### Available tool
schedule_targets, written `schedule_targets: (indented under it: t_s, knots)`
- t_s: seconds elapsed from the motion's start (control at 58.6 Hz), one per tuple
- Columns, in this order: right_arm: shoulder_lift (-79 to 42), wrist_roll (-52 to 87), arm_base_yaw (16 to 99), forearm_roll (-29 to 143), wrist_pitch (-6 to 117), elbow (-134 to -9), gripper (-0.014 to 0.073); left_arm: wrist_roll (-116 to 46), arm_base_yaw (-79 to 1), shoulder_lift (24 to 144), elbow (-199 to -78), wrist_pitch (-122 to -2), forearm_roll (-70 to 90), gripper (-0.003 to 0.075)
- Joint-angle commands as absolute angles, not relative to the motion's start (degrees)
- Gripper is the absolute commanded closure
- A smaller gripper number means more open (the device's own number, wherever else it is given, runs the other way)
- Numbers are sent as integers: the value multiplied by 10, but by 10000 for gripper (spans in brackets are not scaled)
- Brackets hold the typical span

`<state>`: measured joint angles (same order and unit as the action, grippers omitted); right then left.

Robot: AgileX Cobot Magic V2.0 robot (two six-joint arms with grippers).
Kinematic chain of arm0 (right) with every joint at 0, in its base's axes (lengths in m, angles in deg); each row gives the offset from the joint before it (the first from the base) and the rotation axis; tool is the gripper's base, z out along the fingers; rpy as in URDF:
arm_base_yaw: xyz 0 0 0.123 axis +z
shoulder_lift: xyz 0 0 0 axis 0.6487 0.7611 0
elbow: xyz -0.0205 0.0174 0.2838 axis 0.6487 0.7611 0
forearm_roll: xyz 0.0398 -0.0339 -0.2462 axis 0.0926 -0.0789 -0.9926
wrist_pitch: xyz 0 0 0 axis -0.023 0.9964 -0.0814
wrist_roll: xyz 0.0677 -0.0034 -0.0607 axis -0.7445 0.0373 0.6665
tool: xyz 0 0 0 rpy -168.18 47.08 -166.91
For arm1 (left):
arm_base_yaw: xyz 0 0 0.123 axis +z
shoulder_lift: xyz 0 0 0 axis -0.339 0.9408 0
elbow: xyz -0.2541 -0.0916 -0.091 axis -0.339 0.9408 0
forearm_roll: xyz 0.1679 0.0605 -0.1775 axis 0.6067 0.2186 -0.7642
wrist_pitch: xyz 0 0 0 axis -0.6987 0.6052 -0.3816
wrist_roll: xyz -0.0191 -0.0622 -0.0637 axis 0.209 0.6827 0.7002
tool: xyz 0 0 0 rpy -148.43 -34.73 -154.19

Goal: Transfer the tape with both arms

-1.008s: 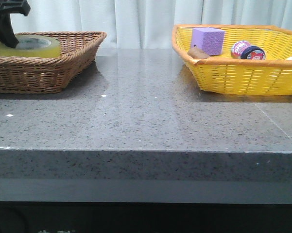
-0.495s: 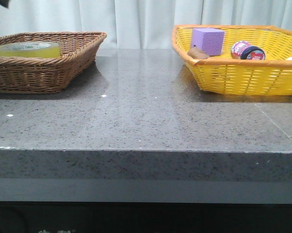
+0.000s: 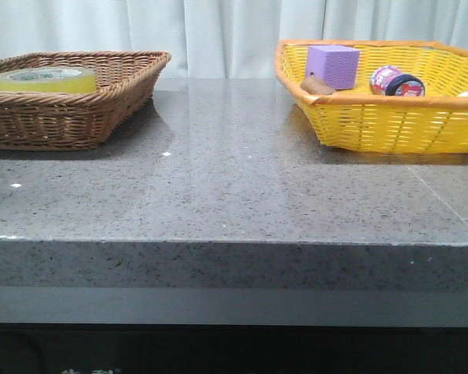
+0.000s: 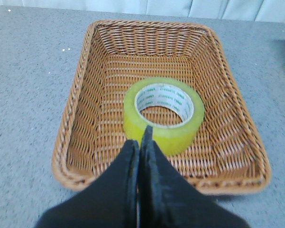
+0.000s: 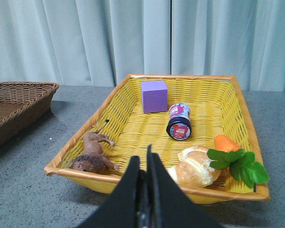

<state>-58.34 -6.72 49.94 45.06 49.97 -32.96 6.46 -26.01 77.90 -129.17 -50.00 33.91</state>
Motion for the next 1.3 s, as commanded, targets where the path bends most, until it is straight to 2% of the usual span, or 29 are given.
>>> schedule_targets:
  t_s: [0.0,0.273,0.427,0.905,1.281]
  knots:
    - [-581,-64,497,447,450,-346,683,69,-259,720,-1273,-547,334,740]
    - [-581,-64,497,447,450,-346,683,69,-259,514,-1169,-524,333,740]
    - [-581,-64,497,447,450,-346,683,69,-259,437,-1141,-522,333,740]
    - [-581,-64,497,447,450,-346,683,69,-259,417,-1136,-532,333,740]
    - [-581,-64,497,447,450,-346,683,69,-257,290,-1013,-541,333,740]
